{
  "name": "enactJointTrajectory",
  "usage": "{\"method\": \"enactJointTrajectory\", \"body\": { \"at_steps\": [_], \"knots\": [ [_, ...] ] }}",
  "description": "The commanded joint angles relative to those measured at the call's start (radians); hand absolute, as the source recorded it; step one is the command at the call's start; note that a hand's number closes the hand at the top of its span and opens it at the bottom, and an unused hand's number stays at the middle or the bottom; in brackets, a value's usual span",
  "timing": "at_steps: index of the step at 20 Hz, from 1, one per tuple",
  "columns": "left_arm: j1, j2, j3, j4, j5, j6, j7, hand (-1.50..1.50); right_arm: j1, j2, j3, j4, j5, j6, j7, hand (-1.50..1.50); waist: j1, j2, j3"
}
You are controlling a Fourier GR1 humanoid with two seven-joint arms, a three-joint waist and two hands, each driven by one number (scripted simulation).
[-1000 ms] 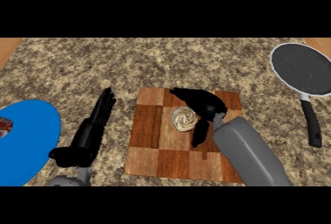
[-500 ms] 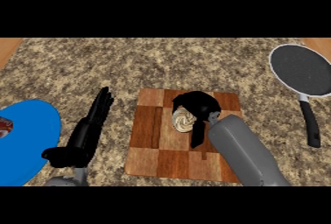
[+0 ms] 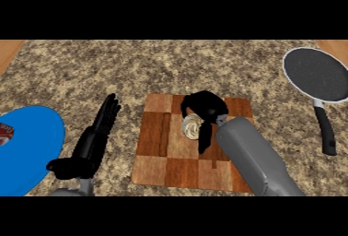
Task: Pick the cupcake from the cutting board and place it in the pan
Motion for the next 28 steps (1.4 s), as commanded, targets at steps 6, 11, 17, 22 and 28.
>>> {"method": "enactJointTrajectory", "body": {
  "at_steps": [6,11,17,22,28],
  "knots": [
    [-0.019,-0.013,0.007,0.007,-0.014,0.013,0.009,0.0,-0.061,-0.042,-0.253,0.003,0.013,-0.201,0.311,1.5,-0.011,0.019,0.005],
    [-0.013,-0.021,-0.022,0.004,-0.018,-0.004,-0.003,0.0,-0.163,-0.104,-0.421,0.08,0.071,-0.392,0.669,1.5,0.02,0.034,0.003],
    [-0.006,-0.026,-0.041,-0.027,-0.021,-0.006,0.026,0.0,-0.333,-0.144,-0.401,0.156,0.281,-0.602,0.921,1.5,0.05,0.028,0.004],
    [-0.049,-0.022,0.001,0.01,-0.011,-0.007,0.002,0.0,-0.39,-0.162,-0.453,0.266,0.317,-0.791,0.952,1.5,0.036,0.031,0.005],
    [-0.043,-0.022,0.001,0.018,-0.011,-0.013,0.015,0.0,-0.416,-0.234,-0.58,0.33,0.253,-0.933,0.933,1.5,0.034,0.032,0.006]
  ]
}}
